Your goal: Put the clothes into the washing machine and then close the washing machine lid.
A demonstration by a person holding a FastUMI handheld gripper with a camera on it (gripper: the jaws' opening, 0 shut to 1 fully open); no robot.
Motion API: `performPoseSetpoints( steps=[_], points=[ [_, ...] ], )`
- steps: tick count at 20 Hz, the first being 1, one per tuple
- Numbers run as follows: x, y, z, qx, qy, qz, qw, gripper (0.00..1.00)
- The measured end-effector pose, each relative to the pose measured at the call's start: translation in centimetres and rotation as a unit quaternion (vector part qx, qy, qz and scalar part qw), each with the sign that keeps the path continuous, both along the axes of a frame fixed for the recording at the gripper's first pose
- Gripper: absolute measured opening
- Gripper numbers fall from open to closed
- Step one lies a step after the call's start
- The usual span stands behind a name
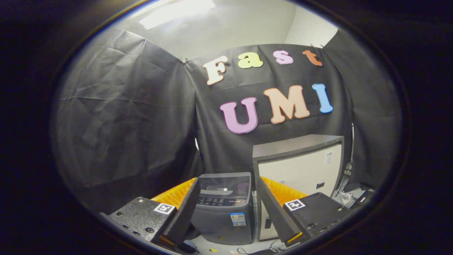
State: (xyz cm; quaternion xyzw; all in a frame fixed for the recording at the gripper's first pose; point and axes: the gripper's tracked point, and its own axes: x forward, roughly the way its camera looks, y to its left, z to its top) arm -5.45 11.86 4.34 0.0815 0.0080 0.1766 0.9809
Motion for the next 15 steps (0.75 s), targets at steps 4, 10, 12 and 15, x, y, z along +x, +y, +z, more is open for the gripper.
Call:
performPoseSetpoints(
  steps=[4, 10, 12, 15],
  points=[
    [-0.3, -0.7, -0.7, 0.008, 0.003, -0.002, 1.000, 0.97],
    [-1.0, 0.0, 0.1, -0.003, -0.011, 0.014, 1.000, 0.97],
    [-0.6, -0.7, 0.0, -0.017, -0.015, -0.010, 1.000, 0.97],
    [0.2, -1.7, -1.0, -0.048, -0.007, -0.055, 0.997, 0.97]
  ],
)
